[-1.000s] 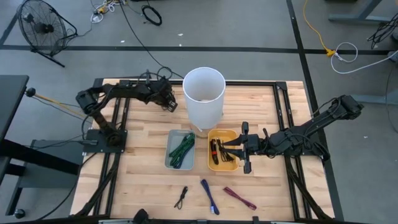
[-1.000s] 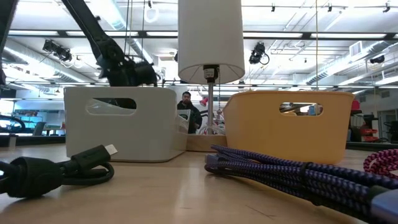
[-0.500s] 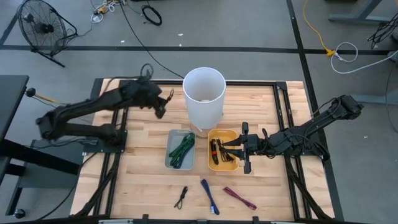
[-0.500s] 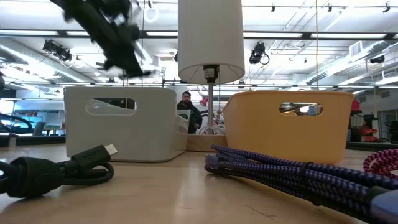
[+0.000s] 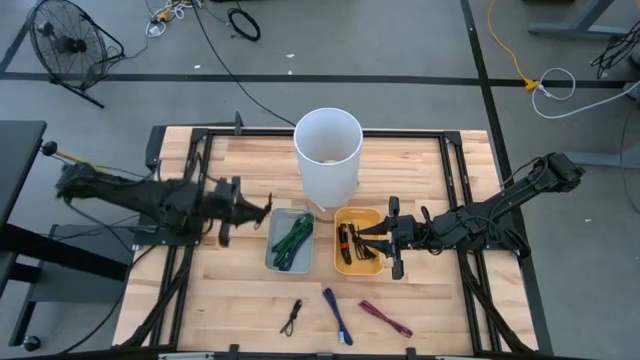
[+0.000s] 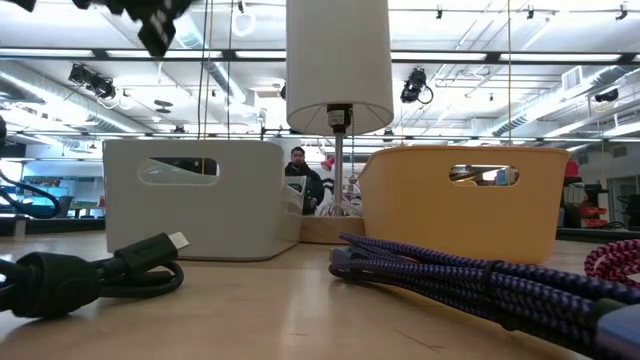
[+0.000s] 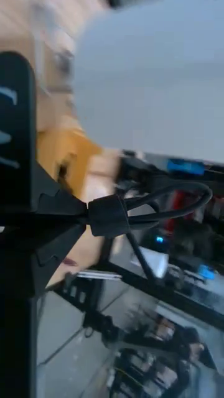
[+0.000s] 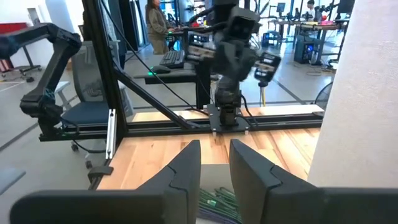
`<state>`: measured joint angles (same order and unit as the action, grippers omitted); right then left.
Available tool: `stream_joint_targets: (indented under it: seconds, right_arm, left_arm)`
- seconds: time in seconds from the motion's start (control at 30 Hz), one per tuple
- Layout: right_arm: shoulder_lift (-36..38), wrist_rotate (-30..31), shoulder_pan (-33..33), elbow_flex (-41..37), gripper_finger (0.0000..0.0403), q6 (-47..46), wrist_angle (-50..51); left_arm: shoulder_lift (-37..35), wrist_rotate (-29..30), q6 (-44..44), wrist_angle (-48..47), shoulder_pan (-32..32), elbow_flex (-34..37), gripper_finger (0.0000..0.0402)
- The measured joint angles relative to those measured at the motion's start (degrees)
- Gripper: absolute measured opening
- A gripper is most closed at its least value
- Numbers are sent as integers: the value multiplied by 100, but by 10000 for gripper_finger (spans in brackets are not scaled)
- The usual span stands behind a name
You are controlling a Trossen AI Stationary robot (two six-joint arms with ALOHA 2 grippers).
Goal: Pick & Place USB Port
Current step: Put the black charger cable into the yellow bin
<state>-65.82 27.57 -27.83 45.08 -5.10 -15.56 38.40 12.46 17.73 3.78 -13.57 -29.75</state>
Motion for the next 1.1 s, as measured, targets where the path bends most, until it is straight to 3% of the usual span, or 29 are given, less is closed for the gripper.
stream_joint_targets:
  seconds: [0.13,0.33,0.77,1.1]
  right_arm:
    - [0,-31,0,0,86,1,-123]
    - [-11,-315,0,0,86,-3,-123]
    - [-68,-468,0,0,86,46,-251]
    - [-68,-466,0,0,86,125,-255]
  left_arm:
    - [616,801,-282,886,-706,136,15]
    - [1789,1183,-704,1722,-1059,-198,15]
    - [3331,1175,-1154,1950,-889,-1311,15]
    - [4135,581,-1398,2364,-606,-1969,15]
